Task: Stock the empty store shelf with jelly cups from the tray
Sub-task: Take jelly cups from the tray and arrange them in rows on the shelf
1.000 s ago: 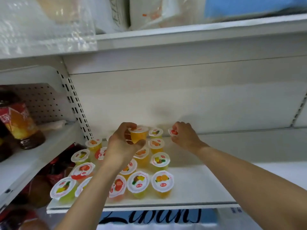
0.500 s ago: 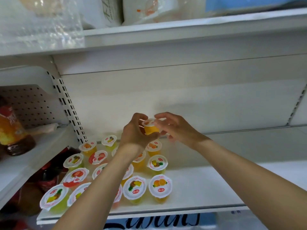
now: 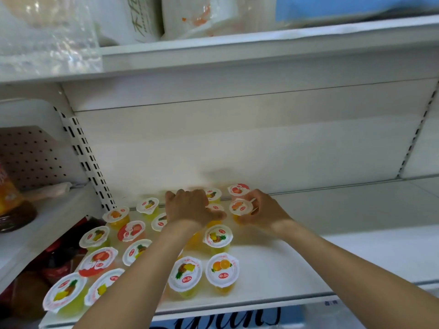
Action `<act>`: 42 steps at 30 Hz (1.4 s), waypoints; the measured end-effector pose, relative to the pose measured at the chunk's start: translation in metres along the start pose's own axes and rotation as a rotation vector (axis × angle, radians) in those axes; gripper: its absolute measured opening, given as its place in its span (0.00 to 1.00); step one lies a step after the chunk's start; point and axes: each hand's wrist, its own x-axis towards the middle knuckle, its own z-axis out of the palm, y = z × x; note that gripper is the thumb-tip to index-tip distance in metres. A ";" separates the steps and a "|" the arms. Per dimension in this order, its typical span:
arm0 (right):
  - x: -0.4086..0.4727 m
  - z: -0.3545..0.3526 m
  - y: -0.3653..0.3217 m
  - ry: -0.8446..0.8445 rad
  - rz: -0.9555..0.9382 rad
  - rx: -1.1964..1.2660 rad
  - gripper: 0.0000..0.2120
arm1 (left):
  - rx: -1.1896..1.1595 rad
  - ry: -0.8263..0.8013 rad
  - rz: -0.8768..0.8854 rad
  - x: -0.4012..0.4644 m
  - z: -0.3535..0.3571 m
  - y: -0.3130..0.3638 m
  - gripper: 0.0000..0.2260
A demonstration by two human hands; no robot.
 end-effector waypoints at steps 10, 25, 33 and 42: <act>-0.009 0.002 -0.012 -0.068 -0.007 -0.097 0.30 | -0.020 -0.014 0.020 -0.002 -0.003 -0.002 0.24; -0.155 -0.142 0.065 0.587 -0.323 -0.799 0.26 | -0.288 0.579 0.529 -0.089 -0.016 0.151 0.27; -0.304 -0.254 0.175 0.710 0.020 -0.849 0.22 | -0.380 0.446 0.874 -0.150 0.006 0.348 0.23; -0.462 -0.336 0.315 0.600 0.525 -0.912 0.24 | -0.328 0.167 1.147 -0.236 0.063 0.554 0.25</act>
